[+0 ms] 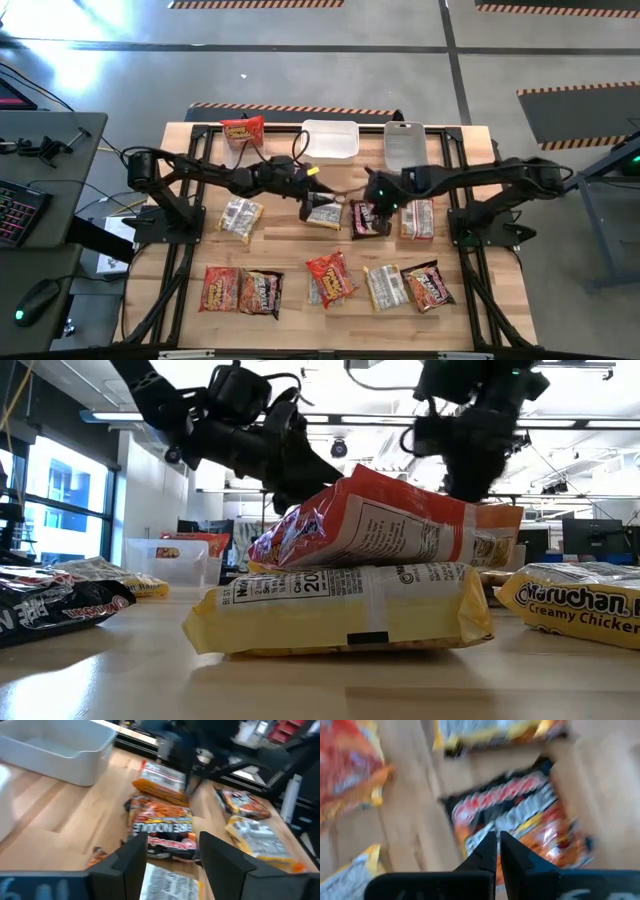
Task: Sort Maruchan noodles
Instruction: Put the black noodle pack into the white bin
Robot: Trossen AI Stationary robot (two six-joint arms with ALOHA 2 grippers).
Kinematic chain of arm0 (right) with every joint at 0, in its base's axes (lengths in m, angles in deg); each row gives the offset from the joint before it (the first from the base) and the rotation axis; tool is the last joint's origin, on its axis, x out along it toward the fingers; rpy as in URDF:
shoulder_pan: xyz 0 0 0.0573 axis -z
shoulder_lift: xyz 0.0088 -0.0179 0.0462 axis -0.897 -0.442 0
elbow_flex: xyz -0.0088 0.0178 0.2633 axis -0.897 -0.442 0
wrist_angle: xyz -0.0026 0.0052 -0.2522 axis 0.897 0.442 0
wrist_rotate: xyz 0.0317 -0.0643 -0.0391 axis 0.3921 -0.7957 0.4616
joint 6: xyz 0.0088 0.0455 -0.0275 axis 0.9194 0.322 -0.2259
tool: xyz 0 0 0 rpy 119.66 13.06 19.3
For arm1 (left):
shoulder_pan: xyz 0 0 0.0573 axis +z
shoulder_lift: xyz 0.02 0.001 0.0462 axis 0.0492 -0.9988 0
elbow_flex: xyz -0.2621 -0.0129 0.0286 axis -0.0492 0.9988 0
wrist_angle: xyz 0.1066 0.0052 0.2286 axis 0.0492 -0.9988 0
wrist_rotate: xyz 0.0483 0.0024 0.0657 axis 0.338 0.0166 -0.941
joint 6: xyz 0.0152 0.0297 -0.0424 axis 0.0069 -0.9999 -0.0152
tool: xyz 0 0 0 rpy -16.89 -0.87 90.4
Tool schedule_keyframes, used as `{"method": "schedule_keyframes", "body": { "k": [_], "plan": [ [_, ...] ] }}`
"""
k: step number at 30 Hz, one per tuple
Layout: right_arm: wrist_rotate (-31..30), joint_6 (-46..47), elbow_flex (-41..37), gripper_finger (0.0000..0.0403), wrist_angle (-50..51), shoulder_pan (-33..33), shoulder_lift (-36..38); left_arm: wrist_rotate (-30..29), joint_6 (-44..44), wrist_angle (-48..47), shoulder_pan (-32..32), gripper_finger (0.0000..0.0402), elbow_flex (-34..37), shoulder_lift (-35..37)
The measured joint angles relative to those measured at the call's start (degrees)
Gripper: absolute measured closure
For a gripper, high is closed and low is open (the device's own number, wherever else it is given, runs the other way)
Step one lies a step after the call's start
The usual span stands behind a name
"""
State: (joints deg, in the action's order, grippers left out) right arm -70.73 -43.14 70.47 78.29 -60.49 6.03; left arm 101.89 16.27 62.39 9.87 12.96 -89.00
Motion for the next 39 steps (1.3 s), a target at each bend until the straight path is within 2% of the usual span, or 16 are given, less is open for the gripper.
{"method": "schedule_keyframes", "body": {
  "k": [4, 7, 12, 16, 22, 29, 35, 39],
  "plan": [
    [-3.4, 2.1, -2.2, 0.0345, -4.5, -6.4, -0.3, -3.1, 0.5, 2.6, 0.8, 0.0241, 2.1, 0.0],
    [-10.8, 0.1, -2.4, 0.0283, -8.4, -11.4, -1.9, -3.2, 0.5, 6.7, 1.7, 0.0250, 3.6, 0.0],
    [-20.8, -4.4, -2.4, 0.0189, -13.2, -18.0, -7.0, -3.3, -0.5, 7.0, 3.3, 0.0261, 4.0, 0.0],
    [-27.3, -4.1, -1.7, 0.0167, -14.2, -20.9, -11.4, -3.4, -1.1, 7.0, 4.1, 0.0266, 4.0, 0.0],
    [-34.3, -4.3, -0.9, 0.0201, -13.0, -23.7, -18.6, -3.2, -1.5, 6.5, 4.2, 0.0270, 4.0, 0.0],
    [-39.3, -3.6, -0.7, 0.0295, -13.5, -24.5, -21.6, -3.1, -0.7, 6.1, 3.2, 0.0271, 4.0, 0.0],
    [-38.3, -3.2, -0.8, 0.0391, -13.5, -23.1, -19.7, -1.3, 10.9, 5.7, 3.0, 0.0271, 4.0, 0.0],
    [-37.8, -2.8, -0.9, 0.0393, -13.5, -22.1, -18.8, 5.6, 18.4, 5.5, 3.2, 0.0271, 4.0, 0.0]
  ]
}}
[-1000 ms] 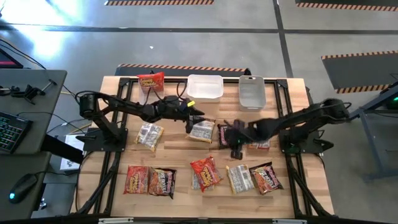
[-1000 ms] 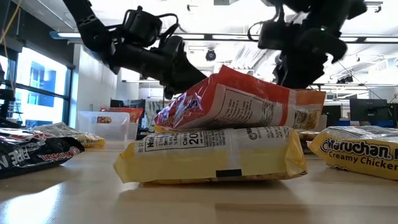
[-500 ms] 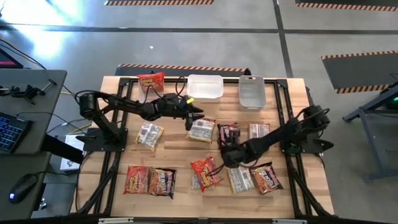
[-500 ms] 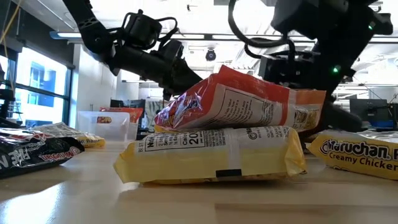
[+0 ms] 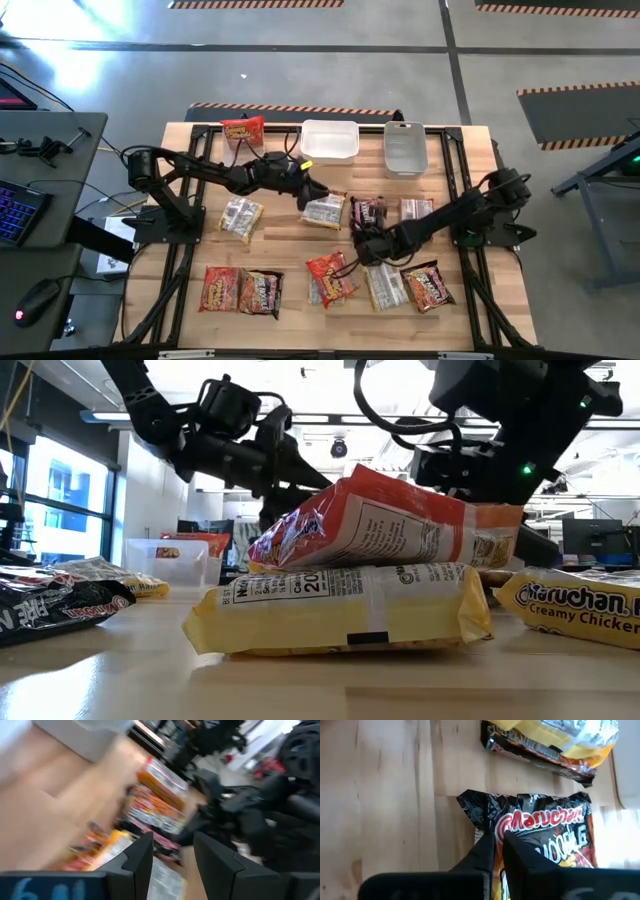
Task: Sort Maruchan noodles
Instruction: Put the black noodle pack into the white bin
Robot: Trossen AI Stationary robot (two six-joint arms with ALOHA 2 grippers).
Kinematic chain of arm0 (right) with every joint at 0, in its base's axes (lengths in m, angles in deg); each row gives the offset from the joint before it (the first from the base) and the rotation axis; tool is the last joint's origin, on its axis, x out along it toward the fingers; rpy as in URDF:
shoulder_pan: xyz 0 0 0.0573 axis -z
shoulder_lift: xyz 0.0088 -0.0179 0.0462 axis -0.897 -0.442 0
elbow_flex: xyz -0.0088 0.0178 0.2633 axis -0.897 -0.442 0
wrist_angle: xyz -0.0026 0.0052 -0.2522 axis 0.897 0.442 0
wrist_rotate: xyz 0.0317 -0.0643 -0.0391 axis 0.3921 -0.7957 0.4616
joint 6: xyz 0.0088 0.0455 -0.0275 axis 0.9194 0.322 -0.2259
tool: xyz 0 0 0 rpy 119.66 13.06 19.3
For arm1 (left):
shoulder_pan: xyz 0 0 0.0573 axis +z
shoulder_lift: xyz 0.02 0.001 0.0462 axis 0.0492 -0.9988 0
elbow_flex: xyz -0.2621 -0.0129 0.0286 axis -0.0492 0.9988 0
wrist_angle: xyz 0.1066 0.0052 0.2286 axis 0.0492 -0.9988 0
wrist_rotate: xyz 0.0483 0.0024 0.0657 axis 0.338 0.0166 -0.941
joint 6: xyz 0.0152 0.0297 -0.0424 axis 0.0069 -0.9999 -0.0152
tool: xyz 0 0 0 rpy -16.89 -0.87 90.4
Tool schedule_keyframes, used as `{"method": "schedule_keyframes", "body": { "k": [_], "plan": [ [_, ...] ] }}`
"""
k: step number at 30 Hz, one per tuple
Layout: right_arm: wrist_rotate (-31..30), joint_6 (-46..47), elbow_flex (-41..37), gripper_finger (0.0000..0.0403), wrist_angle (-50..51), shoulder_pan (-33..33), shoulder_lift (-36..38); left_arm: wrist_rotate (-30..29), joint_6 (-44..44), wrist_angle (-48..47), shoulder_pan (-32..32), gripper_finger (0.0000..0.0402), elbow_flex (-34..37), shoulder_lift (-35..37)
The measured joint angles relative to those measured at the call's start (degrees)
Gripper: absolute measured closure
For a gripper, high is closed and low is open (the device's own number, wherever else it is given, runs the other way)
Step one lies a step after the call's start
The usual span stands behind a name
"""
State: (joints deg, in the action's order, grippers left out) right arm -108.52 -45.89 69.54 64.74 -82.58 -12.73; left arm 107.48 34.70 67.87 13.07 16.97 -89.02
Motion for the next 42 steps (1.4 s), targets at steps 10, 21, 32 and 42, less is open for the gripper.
{"method": "schedule_keyframes", "body": {
  "k": [10, 21, 32, 42],
  "plan": [
    [-10.7, 1.4, 0.0, 0.0403, -0.6, 0.1, 4.7, 2.4, 14.6, 0.3, 0.3, 0.0249, 0.0, 0.0],
    [-19.2, 2.0, 0.0, 0.0403, -1.9, -0.7, 5.4, 10.4, 35.4, 0.8, 0.3, 0.0216, -5.0, 0.0],
    [-8.4, 17.4, 0.4, 0.0379, 8.1, 0.9, 10.8, 15.3, 11.5, -1.0, -1.1, 0.0218, -8.6, 0.0],
    [20.9, 7.4, -0.4, 0.0246, 4.1, 17.4, 17.0, 11.0, 7.0, 16.1, -1.0, 0.0288, 0.6, -0.1]
  ]
}}
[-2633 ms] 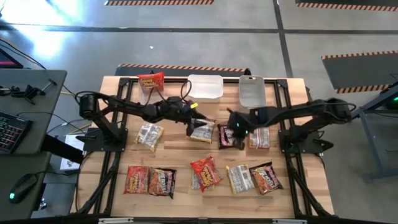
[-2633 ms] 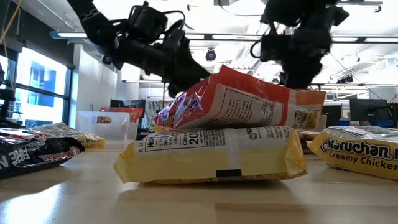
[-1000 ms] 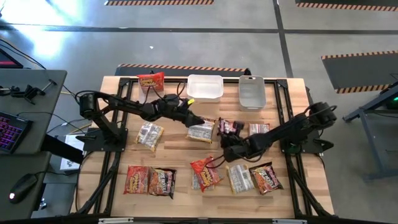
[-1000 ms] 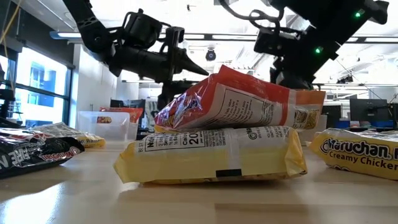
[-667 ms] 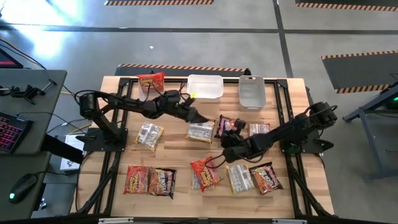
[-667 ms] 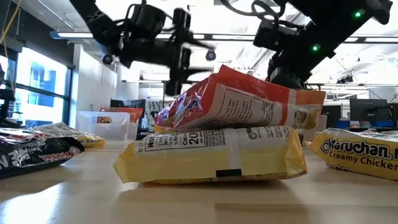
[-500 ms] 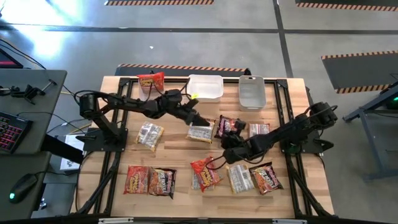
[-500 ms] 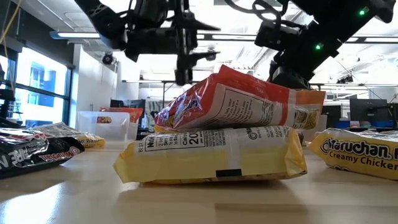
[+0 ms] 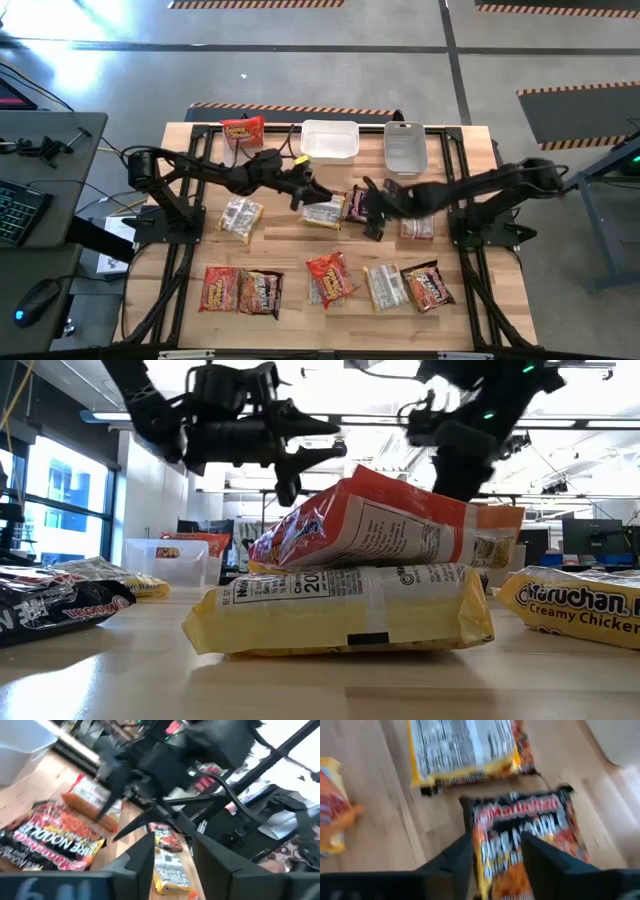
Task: Sort Maruchan noodles
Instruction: Put the black noodle pack into the white bin
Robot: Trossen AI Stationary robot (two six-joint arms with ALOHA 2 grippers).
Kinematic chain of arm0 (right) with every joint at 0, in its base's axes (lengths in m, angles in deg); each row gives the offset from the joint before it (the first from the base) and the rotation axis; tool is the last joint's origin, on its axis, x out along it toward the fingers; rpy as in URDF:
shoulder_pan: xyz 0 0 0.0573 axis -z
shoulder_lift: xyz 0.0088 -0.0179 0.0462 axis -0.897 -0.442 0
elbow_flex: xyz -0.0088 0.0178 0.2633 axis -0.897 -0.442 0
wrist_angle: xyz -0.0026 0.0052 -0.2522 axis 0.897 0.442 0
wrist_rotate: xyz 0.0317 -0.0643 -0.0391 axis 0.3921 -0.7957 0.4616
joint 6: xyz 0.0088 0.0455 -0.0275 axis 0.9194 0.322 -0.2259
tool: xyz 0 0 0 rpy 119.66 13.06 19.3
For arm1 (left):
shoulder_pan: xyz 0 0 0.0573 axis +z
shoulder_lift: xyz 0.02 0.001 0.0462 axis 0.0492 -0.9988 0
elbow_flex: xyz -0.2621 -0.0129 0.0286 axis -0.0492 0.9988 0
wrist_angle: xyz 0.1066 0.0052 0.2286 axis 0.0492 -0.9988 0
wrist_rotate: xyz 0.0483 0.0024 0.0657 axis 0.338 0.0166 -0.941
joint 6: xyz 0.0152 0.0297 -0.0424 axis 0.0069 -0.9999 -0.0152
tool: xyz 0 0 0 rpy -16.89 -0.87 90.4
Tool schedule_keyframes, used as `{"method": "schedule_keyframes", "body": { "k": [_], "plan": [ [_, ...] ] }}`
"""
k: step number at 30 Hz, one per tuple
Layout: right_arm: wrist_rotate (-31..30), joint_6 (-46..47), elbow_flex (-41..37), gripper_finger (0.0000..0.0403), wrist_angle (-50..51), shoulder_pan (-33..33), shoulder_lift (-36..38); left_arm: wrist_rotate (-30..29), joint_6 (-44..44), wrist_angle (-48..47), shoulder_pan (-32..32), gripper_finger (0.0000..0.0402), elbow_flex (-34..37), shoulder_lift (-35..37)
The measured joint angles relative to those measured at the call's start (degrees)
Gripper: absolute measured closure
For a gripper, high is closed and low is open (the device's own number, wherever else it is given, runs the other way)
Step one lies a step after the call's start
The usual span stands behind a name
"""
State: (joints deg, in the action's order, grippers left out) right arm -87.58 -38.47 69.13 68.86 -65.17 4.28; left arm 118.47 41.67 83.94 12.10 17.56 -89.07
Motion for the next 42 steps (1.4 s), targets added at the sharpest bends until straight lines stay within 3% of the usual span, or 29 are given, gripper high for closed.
{"method": "schedule_keyframes", "body": {
  "k": [4, 8, 15, 24, 29, 42],
  "plan": [
    [9.6, -6.8, 0.0, 0.0185, -3.5, 9.3, -2.4, -0.6, -0.6, 4.8, -0.3, 0.0322, 4.1, 0.0],
    [14.5, -13.9, 0.0, 0.0147, -4.6, 16.8, -5.3, -3.1, -2.5, 6.9, -0.4, 0.0347, 6.4, 0.0],
    [23.4, -19.6, 0.0, 0.0139, -8.6, 25.5, -11.6, -4.6, -7.0, 7.5, -0.4, 0.0368, 7.1, 0.0],
    [35.5, -19.7, 0.1, 0.0146, -10.5, 29.2, -17.2, -4.7, -7.5, 7.4, -0.4, 0.0370, 7.1, 0.0],
    [36.7, -19.8, 0.1, 0.0190, -11.5, 29.2, -18.2, -4.7, -7.5, 7.4, -0.3, 0.0369, 7.1, 0.0],
    [40.0, -21.8, 0.3, 0.0392, -12.6, 29.1, -18.2, -5.2, -6.0, 6.8, 0.0, 0.0371, 7.1, 0.0]
  ]
}}
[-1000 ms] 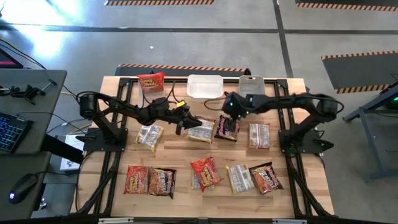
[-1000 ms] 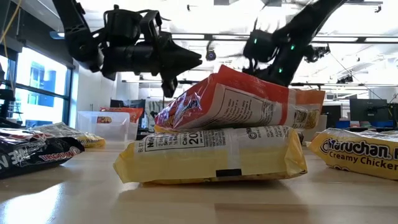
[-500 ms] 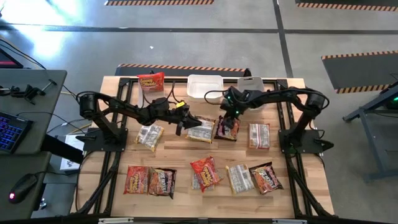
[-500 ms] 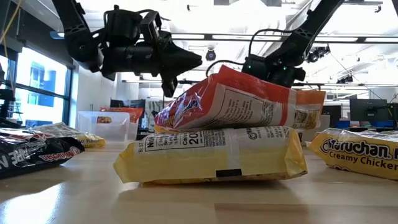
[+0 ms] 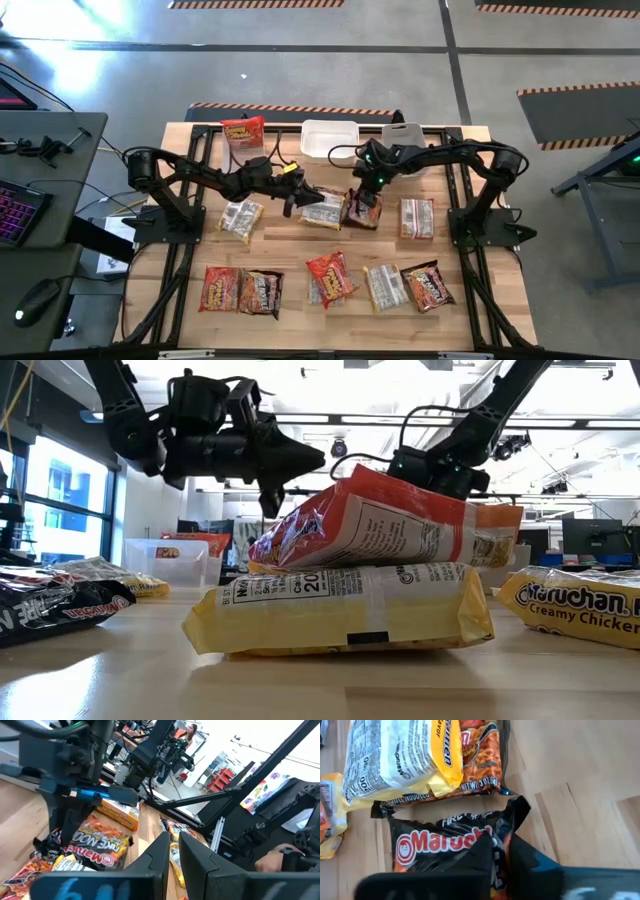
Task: Sort Maruchan noodles
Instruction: Put the black noodle pack into the white bin
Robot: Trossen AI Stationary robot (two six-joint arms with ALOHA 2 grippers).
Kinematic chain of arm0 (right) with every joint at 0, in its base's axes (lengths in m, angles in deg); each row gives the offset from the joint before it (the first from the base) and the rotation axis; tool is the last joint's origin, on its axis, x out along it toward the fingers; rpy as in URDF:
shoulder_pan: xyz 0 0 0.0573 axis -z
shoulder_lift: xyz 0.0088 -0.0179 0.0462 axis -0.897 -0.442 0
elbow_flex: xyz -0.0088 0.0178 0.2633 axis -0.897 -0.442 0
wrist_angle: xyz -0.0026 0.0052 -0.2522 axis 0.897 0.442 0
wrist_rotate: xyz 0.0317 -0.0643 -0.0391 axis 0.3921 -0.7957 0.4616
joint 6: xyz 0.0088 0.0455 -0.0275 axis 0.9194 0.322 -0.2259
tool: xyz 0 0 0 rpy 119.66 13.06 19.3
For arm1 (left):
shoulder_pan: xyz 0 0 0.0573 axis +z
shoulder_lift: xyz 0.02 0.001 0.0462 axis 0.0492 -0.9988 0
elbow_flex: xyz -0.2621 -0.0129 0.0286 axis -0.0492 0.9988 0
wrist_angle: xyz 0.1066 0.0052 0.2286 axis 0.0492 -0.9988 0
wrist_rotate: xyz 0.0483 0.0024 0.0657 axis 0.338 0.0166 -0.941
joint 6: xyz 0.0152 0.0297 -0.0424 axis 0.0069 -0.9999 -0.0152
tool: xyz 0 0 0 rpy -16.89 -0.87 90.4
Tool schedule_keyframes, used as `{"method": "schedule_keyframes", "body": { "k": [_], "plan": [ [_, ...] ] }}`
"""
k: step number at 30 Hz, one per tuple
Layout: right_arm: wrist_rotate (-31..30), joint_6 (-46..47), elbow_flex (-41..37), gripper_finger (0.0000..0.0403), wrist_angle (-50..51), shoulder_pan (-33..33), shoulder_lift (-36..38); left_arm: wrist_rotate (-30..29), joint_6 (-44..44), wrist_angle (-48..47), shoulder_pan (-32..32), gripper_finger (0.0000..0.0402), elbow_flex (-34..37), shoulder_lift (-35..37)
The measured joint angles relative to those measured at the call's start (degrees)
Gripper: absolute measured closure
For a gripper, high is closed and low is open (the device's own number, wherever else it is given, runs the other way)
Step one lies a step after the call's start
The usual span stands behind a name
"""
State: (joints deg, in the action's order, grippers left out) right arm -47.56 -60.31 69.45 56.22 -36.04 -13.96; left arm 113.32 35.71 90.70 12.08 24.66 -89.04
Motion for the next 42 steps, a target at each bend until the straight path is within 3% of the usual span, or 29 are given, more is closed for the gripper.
{"method": "schedule_keyframes", "body": {
  "k": [10, 17, 22, 30, 42],
  "plan": [
    [-1.1, -0.7, 0.9, 0.0402, 1.6, -0.9, 6.9, -1.1, 2.9, -4.4, 3.3, 0.0359, -0.1, 0.0],
    [-5.5, -0.7, 0.9, 0.0403, 1.7, -5.2, 14.9, -1.0, -0.4, -5.7, 3.7, 0.0301, -0.7, 0.0],
    [-11.9, 0.2, 0.9, 0.0403, 1.5, -7.8, 19.3, -1.3, -5.0, -17.6, 1.7, 0.0248, -6.8, 0.0],
    [-15.7, 1.9, 0.9, 0.0403, -0.6, -9.2, 22.9, -13.4, -17.7, -35.5, -2.4, 0.0193, -16.8, 0.0],
    [-15.4, 1.0, 1.0, 0.0403, -4.3, -9.2, 22.9, -20.6, -19.5, -37.3, -3.1, 0.0188, -18.8, -0.7]
  ]
}}
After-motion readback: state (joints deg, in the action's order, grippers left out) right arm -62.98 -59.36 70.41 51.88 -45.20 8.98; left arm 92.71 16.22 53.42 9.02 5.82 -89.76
